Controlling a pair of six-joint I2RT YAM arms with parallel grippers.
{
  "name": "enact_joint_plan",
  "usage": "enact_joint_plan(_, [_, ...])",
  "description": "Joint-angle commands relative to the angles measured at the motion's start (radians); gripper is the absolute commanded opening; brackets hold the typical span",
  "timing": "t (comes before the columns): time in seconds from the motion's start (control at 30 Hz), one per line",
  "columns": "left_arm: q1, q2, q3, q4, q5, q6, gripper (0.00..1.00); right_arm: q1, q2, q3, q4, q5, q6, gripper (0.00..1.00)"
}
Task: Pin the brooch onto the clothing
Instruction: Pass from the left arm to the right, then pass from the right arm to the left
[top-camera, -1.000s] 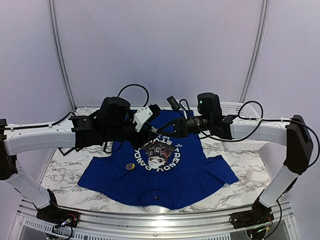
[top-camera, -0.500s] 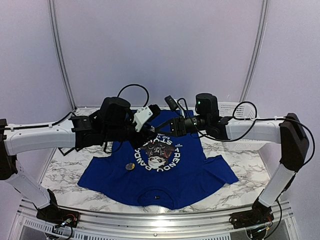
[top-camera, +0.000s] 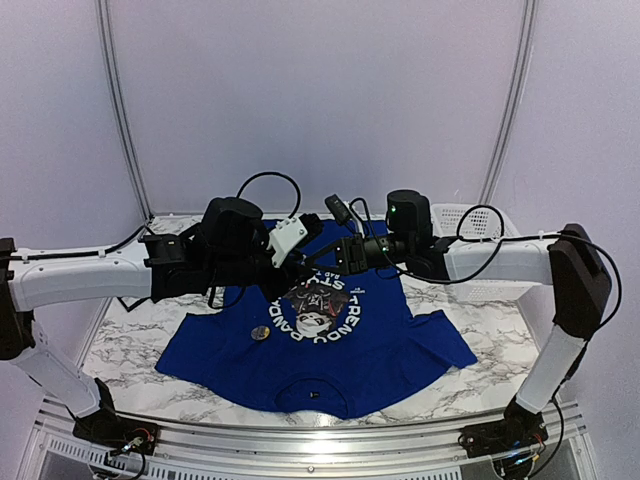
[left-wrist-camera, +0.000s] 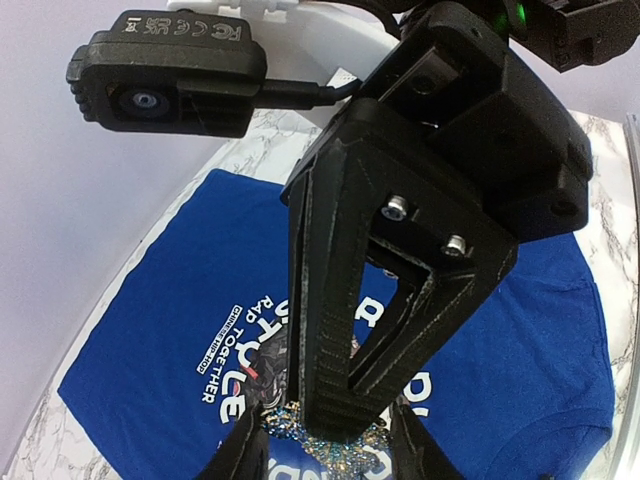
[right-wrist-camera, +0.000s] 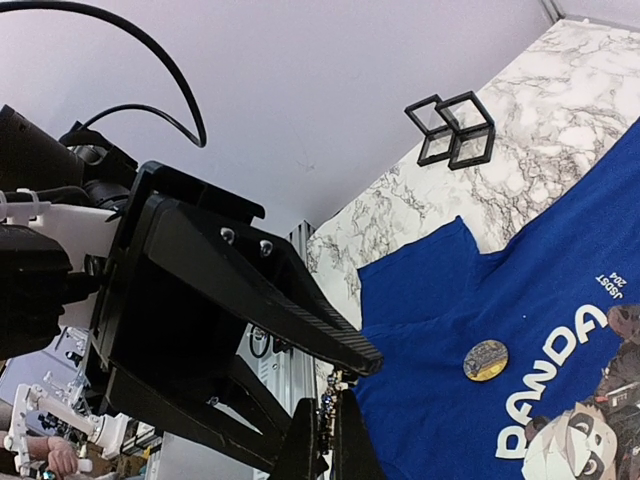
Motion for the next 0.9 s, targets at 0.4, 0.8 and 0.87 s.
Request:
enact_joint_plan(0.4, [-0.002,-0.129,-0.059,0.014,0.067,-0.036,0.79,-0.006,-0.160,0.047,-0.261,0.095,-0.541,0.00])
enact_joint_plan(0.8, [0.009,-0.202,-0.054,0.017,0.270,-0.234,0.73,0.167,-0.536,-0.347,0.114,0.634,-1.582,0.00])
enact_joint_plan(0.87, [0.010,-0.192,-0.033,0.017,0.293,-0.250,0.69,0.194,-0.556,-0.398,0.213,0.687,-1.748,0.00])
